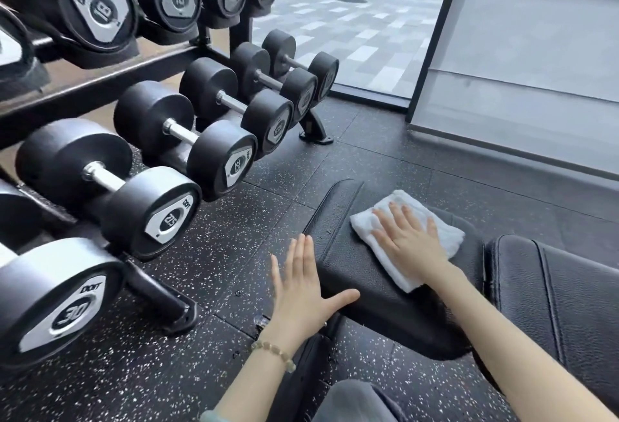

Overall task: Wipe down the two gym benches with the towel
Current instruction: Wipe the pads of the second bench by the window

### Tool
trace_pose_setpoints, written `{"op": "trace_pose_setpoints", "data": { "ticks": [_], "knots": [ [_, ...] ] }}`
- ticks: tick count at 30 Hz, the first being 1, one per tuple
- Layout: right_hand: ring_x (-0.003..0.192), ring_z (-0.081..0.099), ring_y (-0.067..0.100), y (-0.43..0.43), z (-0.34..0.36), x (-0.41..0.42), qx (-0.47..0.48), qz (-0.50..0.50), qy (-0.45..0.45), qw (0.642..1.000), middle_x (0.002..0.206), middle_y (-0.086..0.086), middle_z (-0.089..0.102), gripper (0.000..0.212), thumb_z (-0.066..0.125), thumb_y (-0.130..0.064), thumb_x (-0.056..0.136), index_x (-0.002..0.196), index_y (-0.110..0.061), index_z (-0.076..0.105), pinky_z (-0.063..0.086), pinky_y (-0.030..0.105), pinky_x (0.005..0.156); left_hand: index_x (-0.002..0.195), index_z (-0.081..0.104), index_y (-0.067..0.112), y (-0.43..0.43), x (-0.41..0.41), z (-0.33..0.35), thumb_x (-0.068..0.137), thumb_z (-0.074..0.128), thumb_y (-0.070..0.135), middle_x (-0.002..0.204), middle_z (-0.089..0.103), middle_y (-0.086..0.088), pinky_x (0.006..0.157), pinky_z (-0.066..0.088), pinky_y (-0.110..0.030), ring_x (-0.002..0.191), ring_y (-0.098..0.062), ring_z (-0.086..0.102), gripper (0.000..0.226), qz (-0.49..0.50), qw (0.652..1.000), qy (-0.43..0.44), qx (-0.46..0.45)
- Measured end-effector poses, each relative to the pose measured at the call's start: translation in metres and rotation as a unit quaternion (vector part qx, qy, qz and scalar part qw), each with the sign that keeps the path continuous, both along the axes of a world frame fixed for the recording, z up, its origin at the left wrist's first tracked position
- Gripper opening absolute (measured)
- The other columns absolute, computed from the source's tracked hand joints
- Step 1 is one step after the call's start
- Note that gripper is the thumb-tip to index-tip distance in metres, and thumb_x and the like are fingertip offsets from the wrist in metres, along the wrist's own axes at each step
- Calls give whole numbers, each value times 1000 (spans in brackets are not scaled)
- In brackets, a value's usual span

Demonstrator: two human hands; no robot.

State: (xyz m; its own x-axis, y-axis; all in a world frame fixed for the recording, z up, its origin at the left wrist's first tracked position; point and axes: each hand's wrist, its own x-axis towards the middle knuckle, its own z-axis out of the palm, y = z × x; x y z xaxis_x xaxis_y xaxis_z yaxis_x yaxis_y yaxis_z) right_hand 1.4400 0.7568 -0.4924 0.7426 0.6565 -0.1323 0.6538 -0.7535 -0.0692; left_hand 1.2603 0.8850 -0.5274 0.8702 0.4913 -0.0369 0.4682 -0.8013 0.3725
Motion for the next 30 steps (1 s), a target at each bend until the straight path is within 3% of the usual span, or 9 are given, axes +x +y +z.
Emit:
{"op": "trace_pose_setpoints", "data": {
  "ticks": [8,14,16,22,25,30],
  "knots": [
    [143,13,15,114,5,53,46,15,14,999,156,-4,19,48,17,-44,101,145,-28,25,9,54,112,144,-25,14,0,3,0,48,0,96,153,-30,1,110,-23,-47,137,-11,-33,129,3,1000,-11,-8],
    [145,-3,17,87,0,-9,28,65,-4,997,159,-6,0,49,18,-44,101,149,-35,11,-2,49,114,138,-32,13,-3,-1,-1,48,7,98,153,-28,-2,106,-29,-41,137,-10,-31,129,21,998,-48,-28],
    [145,-5,16,74,-5,-34,34,93,-7,995,159,-9,-1,49,19,-46,101,149,-39,9,-3,47,114,136,-34,15,-5,-10,-3,53,18,95,152,-30,-2,106,-30,-39,137,-8,-31,127,45,995,-70,-52],
    [145,0,20,112,8,2,35,72,9,997,158,-2,7,46,17,-46,101,144,-36,25,2,56,112,135,-36,20,6,-37,0,53,28,90,150,-33,3,104,-33,-34,134,-4,-36,125,58,994,-89,-39],
    [145,-2,22,117,5,-11,30,65,9,997,159,1,4,47,15,-45,100,145,-35,24,0,59,113,135,-34,20,12,-44,5,55,34,89,150,-33,5,108,-28,-35,134,-2,-35,126,58,992,-102,-51],
    [145,-7,17,73,-6,-72,40,137,-12,990,159,-4,-3,78,-14,-62,75,146,-44,13,-3,53,114,135,-33,23,10,-46,-1,69,49,77,149,-32,5,110,-25,-33,133,-2,-36,119,43,991,-100,-74]
  ]
}}
